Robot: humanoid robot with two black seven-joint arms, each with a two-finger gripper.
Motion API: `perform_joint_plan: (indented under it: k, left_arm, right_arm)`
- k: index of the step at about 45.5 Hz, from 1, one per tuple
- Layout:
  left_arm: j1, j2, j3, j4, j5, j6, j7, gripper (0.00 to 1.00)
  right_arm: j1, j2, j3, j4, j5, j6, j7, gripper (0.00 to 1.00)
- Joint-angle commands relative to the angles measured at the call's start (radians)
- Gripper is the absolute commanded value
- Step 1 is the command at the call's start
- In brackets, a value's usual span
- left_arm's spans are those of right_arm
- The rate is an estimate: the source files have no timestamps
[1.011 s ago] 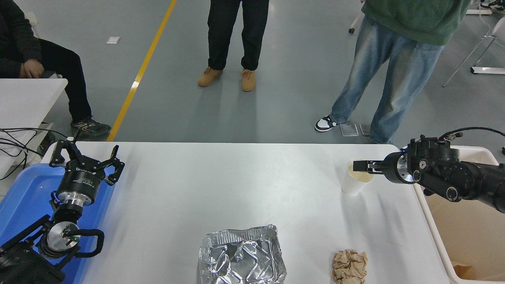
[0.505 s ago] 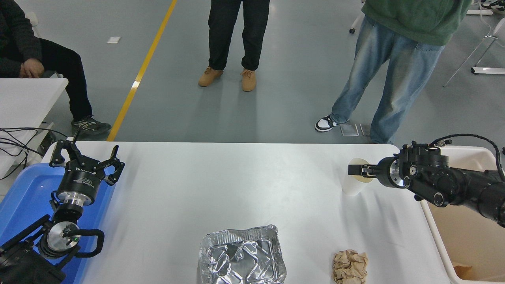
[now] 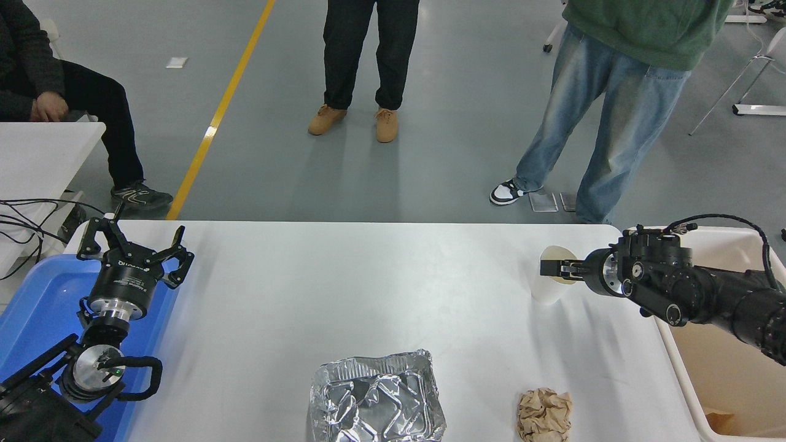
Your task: Clean the table surface
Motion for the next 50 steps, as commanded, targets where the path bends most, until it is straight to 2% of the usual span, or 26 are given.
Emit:
perform_joint_plan:
  k: [1,29,39,44,50]
  left_arm:
    - [0.000,0.000,0.000,0.000,-0.001,0.000,0.000,0.99]
    - [0.000,0.000,0.000,0.000,0.001,0.000,0.000,0.99]
    - [0.000,0.000,0.000,0.000,0.001,0.000,0.000,0.99]
    - [0.000,0.000,0.000,0.000,0.001,0.000,0.000,0.99]
    - [0.000,0.000,0.000,0.000,0.001,0.000,0.000,0.99]
  right_arm:
    - [-0.005,0.002,0.000,-0.007,0.000,-0.006,0.001,0.99]
    - [-0.018,0.011,0.000,-0.012,0.000,-0.017,0.001,0.96]
    - [-0.014,0.011,-0.031,-0.012,-0.001,-0.019,0.009,0.74]
    - [-0.011,0.011,-0.051,-0.012,0.000,-0.019,0.027,0.54]
    - [-0.003,0.011,-0.051,-0.010,0.008,-0.005,0.043,0.04]
